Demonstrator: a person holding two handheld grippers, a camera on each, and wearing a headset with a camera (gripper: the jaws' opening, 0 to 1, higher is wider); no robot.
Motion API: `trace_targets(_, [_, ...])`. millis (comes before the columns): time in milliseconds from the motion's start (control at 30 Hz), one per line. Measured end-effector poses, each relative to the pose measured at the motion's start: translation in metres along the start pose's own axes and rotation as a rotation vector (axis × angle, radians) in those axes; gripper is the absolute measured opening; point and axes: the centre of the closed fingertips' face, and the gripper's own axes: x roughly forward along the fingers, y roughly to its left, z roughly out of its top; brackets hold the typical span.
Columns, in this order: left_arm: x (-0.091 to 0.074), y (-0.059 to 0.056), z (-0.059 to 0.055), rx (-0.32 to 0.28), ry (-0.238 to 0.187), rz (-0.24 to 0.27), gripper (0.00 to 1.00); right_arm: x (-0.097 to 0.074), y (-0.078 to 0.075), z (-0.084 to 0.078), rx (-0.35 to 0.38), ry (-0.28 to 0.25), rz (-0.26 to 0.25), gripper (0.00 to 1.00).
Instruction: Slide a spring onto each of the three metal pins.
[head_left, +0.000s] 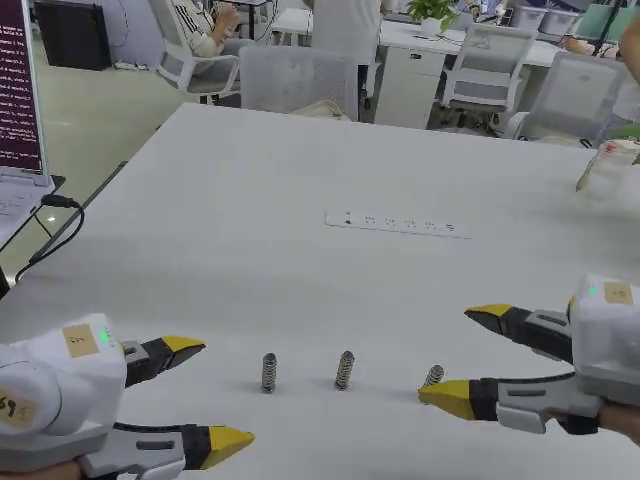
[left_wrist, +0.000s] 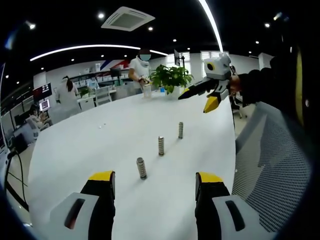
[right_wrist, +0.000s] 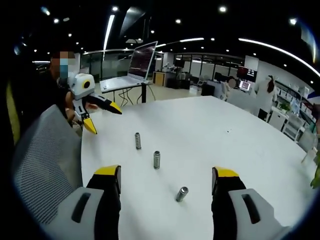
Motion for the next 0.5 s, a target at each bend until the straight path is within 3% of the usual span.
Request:
trace_targets(400, [0.000,-0.004,-0.009,-0.018,0.005,-0.011,0.62,-0.008,0.009,-0.047,0.093,-0.023,-0.057,0.78])
trace_targets(500, [0.000,-0.006,-0.011,-0.024,0.007,-0.014,0.62,-0.009,0.006,-0.054,0.120,-0.036,-0.095,0.80])
